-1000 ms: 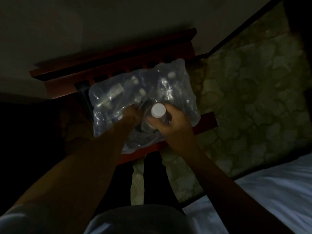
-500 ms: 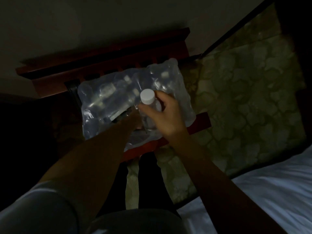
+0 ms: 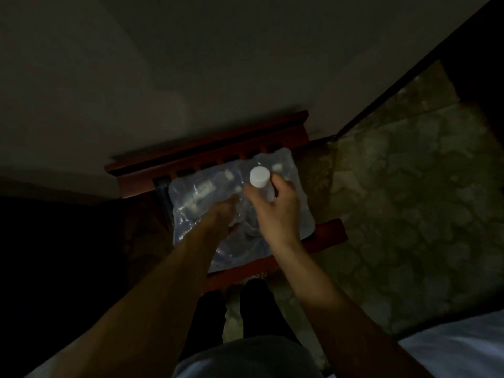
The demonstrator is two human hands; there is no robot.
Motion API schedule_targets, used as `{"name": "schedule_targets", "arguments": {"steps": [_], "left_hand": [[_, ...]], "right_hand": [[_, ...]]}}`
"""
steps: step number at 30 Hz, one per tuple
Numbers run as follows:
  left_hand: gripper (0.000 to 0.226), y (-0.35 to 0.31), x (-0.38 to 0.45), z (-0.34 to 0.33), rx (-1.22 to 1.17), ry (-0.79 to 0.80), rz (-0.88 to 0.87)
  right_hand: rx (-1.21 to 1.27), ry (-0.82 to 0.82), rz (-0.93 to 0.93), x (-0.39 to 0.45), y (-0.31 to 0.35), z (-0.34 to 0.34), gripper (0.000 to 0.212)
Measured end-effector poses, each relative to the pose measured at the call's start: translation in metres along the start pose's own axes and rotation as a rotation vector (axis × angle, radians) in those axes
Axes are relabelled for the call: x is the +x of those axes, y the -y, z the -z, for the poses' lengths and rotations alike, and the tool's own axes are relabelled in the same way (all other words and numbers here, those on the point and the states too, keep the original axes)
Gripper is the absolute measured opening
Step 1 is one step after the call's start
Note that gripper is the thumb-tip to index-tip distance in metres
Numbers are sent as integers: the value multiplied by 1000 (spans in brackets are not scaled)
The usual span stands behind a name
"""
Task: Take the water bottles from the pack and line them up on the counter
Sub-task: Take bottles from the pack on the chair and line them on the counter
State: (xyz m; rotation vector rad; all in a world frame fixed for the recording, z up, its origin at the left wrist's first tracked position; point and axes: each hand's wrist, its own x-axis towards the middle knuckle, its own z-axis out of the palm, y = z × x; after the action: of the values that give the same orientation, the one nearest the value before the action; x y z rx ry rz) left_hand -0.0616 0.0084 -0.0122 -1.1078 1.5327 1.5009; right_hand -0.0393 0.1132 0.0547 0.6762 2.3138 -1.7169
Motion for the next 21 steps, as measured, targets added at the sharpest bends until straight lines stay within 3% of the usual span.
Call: {"name": "schedule_targets", "arguments": {"steps": [4,8,12,16,21], "left_hand": [[40,-9,-26,16,54,-46,-90],[49,-10,-59,43,106,-106,-154],[37,-5,-101,56,-1,-86,-187],[48,-6,-136,60,-99,-84,-219],[51,-16,-179,63,-243,-103,-406]], "right_hand": [[20,-9,-6,-6,10,2,22],[107,25,9,-7,21,11,23],[211,-9,60,-1,44,18,14],[300,13,116,4,75,20,32],[270,125,243,-4,119,18,14]]}}
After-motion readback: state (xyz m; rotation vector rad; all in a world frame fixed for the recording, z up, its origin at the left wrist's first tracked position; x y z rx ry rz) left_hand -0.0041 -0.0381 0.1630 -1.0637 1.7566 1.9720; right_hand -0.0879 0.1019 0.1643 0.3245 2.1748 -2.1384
